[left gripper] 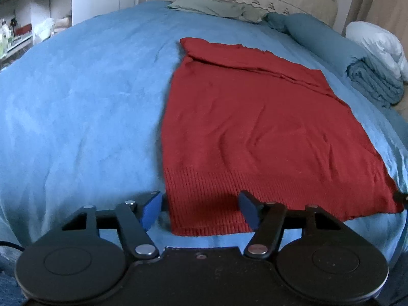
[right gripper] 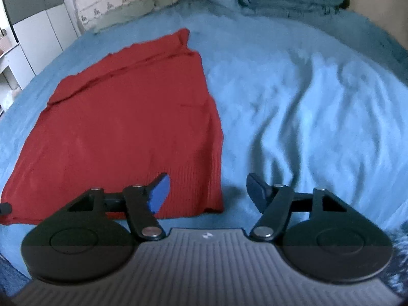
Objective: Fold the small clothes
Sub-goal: 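Grasp the hem with the left tool while the right tool grasps the hem too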
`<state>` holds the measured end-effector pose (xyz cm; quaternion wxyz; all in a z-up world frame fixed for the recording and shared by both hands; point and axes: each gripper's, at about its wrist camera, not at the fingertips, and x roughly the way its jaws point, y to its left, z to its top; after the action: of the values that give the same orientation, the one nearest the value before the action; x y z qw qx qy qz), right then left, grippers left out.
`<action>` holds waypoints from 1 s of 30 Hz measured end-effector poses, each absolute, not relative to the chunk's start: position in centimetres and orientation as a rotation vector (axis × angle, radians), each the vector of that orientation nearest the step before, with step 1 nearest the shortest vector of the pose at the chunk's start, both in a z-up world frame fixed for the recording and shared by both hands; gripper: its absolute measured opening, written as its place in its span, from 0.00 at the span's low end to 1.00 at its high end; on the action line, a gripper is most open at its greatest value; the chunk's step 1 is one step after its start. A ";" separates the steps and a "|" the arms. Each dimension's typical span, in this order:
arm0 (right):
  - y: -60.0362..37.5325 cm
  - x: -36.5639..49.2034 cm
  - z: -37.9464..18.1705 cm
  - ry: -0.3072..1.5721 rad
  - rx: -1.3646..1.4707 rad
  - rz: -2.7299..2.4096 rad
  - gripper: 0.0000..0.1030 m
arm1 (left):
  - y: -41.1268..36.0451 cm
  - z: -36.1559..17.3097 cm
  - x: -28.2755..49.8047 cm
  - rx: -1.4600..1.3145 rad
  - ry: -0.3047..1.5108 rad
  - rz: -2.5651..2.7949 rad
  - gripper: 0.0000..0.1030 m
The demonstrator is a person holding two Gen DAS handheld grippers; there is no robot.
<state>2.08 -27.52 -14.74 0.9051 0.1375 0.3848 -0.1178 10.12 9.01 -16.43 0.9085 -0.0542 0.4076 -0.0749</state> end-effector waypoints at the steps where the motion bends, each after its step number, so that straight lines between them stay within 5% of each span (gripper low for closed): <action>1: -27.5 2.2 -15.0 0.808 0.291 -0.246 0.74 | 9.2 -16.5 10.1 -0.119 0.840 -0.154 0.64; 15: -27.3 2.8 -15.5 0.845 0.283 -0.265 0.68 | 10.4 -16.8 10.1 -0.206 0.875 -0.143 0.48; 17: -27.3 2.9 -15.5 0.845 0.284 -0.260 0.62 | 10.4 -16.9 10.0 -0.207 0.886 -0.148 0.36; 18: -27.3 3.0 -15.6 0.845 0.284 -0.254 0.51 | 10.4 -16.9 10.0 -0.210 0.893 -0.152 0.30; 20: -27.2 3.2 -15.7 0.850 0.284 -0.235 0.39 | 10.5 -16.9 10.0 -0.221 0.908 -0.160 0.06; 22: -27.1 3.2 -15.6 0.846 0.286 -0.216 0.22 | 10.6 -16.5 9.9 -0.238 0.907 -0.158 0.06; 30: -29.0 2.6 -12.2 0.726 0.433 -0.174 0.20 | 11.6 -10.1 10.3 -0.313 0.749 -0.177 0.04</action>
<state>2.59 -28.97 -12.17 0.9083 0.2100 0.3518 -0.0842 10.34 11.61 -10.08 0.9150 -0.1520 0.3637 -0.0862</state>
